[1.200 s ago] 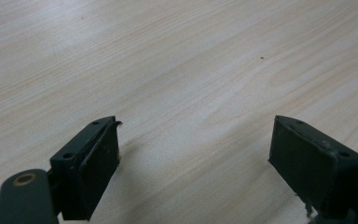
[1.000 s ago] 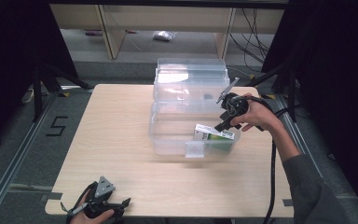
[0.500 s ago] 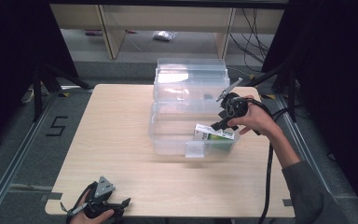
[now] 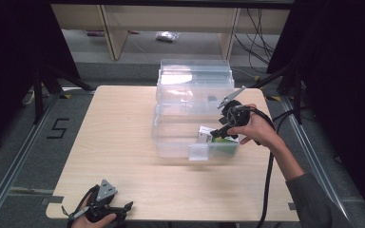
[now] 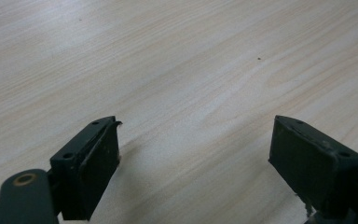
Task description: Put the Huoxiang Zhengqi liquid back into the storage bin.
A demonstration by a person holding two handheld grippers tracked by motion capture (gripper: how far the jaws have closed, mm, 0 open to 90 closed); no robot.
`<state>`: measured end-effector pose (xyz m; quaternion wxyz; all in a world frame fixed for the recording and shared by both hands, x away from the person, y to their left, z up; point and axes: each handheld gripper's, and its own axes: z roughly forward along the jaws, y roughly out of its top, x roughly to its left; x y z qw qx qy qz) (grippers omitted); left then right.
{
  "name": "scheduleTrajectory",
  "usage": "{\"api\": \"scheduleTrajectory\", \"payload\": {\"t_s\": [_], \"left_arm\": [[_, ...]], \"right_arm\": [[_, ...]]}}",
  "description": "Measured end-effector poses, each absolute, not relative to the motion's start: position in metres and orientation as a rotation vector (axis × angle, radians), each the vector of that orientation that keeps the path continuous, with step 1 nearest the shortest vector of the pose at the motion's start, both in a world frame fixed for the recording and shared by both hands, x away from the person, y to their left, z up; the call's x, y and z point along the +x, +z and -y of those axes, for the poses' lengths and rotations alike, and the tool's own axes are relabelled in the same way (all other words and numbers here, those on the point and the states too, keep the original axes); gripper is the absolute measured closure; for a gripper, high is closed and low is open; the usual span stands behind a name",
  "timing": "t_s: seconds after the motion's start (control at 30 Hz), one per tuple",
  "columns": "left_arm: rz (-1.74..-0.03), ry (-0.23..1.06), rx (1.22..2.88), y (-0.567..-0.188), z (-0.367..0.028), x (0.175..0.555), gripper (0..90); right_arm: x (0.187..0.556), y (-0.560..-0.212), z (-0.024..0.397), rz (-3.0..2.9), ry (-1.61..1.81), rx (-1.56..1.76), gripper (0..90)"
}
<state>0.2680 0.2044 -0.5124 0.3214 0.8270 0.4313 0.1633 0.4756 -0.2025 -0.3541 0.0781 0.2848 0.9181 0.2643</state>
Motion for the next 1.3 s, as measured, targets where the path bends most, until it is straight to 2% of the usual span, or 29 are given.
{"api": "scheduleTrajectory", "payload": {"t_s": [0.3, 0.7, 1.23, 1.3], "left_arm": [[-1.159, 0.453, 2.14, -0.514, -0.203, 0.268, 15.3], [-1.143, 0.424, 2.149, -0.513, -0.204, 0.268, 15.3], [-1.161, 0.455, 2.14, -0.514, -0.203, 0.268, 15.3], [-1.136, 0.428, 2.171, -0.513, -0.204, 0.268, 15.3]], "right_arm": [[0.468, -0.357, 0.199, -2.736, 0.823, 0.87, 32.2], [0.455, -0.357, 0.197, -2.721, 0.866, 0.837, 31.2], [0.421, -0.364, 0.198, -2.662, 0.98, 0.832, 28.6], [0.415, -0.363, 0.198, -2.666, 0.997, 0.838, 28.1]]}}
